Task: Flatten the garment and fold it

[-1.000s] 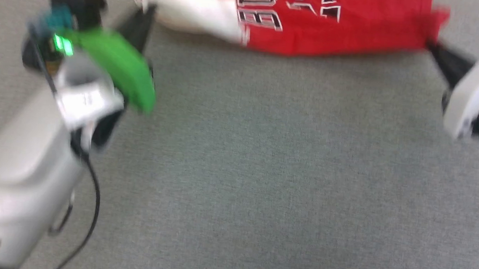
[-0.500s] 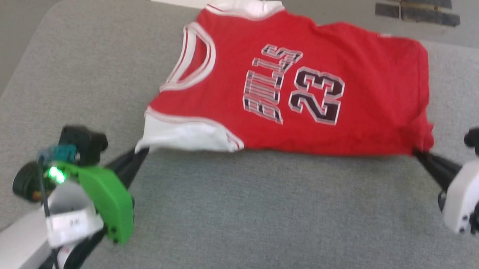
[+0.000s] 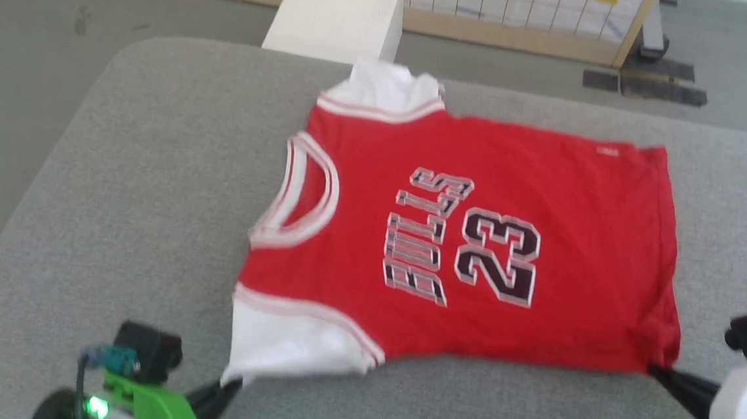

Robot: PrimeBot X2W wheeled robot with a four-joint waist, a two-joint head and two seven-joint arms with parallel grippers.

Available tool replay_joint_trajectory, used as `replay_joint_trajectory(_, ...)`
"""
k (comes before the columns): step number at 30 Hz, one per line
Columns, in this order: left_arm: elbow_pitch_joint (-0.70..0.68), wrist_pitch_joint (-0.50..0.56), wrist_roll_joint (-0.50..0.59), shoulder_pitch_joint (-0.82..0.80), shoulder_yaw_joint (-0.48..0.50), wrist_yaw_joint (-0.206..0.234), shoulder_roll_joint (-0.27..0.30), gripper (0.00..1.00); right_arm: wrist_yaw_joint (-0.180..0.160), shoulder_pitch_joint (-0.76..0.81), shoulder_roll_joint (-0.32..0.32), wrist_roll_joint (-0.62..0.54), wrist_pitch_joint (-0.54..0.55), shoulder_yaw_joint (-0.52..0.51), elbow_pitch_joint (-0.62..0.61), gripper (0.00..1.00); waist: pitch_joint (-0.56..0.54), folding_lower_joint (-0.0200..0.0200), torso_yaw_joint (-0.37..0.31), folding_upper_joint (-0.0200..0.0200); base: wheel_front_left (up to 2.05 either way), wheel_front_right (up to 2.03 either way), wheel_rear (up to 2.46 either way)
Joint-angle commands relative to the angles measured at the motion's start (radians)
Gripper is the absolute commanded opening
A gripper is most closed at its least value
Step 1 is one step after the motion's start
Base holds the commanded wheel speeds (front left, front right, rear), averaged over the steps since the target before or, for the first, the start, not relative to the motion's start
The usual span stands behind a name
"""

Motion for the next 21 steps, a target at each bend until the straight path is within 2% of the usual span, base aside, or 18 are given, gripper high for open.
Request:
replay_joint_trajectory(1,-0.01,0.002,-0.01,0.03,-0.003,0.01,0.012,0.0,-0.001,0.035,-0.005,0.009,0.011,-0.018,-0.015,0.0,-0.031,0.0001,0.003,0.0,0.0,0.0,0.0)
replay_joint_trajectory(9,-0.061,-0.023,-0.014,0.102,-0.007,0.034,0.051,0.0,-0.001,0.175,0.021,0.009,0.039,-0.164,-0.118,0.0,-0.054,0.0001,-0.001,0.0,0.0,0.0,0.0)
replay_joint_trajectory(13,-0.063,-0.069,0.005,0.054,0.034,0.044,0.023,0.0,-0.001,0.198,0.056,-0.008,0.061,-0.236,-0.154,0.0,-0.037,0.0001,-0.003,0.0,0.0,0.0,0.0)
replay_joint_trajectory(21,-0.015,-0.094,0.049,-0.121,0.08,0.007,-0.051,0.0,-0.001,0.153,0.139,-0.051,0.145,-0.336,-0.196,0.0,0.024,0.0001,-0.016,0.0,0.0,0.0,0.0)
